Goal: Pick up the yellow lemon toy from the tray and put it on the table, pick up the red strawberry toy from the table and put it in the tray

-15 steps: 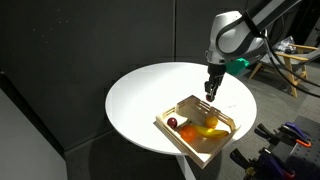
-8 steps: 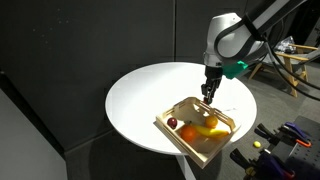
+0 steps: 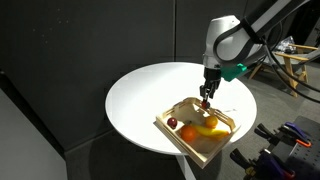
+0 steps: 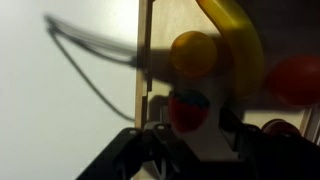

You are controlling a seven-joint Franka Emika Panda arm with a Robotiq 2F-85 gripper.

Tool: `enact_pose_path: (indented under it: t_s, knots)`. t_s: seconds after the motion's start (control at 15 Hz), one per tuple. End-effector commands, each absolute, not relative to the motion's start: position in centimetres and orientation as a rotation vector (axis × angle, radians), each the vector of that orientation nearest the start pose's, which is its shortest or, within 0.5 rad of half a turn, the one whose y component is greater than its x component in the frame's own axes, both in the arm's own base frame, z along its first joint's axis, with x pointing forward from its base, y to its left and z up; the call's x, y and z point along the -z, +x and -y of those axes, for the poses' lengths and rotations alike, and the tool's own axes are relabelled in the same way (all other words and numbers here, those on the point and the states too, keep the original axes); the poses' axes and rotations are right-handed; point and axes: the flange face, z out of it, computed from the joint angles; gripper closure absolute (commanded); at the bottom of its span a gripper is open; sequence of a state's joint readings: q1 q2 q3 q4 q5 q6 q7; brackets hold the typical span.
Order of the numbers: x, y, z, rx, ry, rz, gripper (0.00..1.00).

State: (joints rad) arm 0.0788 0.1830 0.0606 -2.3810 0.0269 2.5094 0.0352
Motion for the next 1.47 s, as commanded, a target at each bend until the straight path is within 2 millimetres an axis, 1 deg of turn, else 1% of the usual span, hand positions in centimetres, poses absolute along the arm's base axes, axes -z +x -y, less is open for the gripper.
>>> enact_pose_path:
  t_s: [0.0,0.13,0.2,0.4,0.6,0.8,1.07,1.4]
  knots:
    - [-24.0,49.4,-6.9,-0.076,-3.129,0.101,0.14]
    - [-24.2,49.1,-6.6,-0.078,-3.129,0.089,0.01]
    - [-24.4,48.8,-6.5,-0.083,-3.129,0.076,0.00]
    - [-24.8,47.6,-5.8,-0.117,-3.134,0.025,0.00]
    - [-24.8,45.9,-5.1,-0.166,-3.145,-0.012,0.00]
    - [-25.4,44.3,-4.5,-0.187,-3.154,-0.010,0.00]
    - [-27.2,43.2,-4.1,-0.116,-3.168,0.018,0.00]
    - [-29.3,42.6,-4.2,-0.021,-3.164,0.023,0.00]
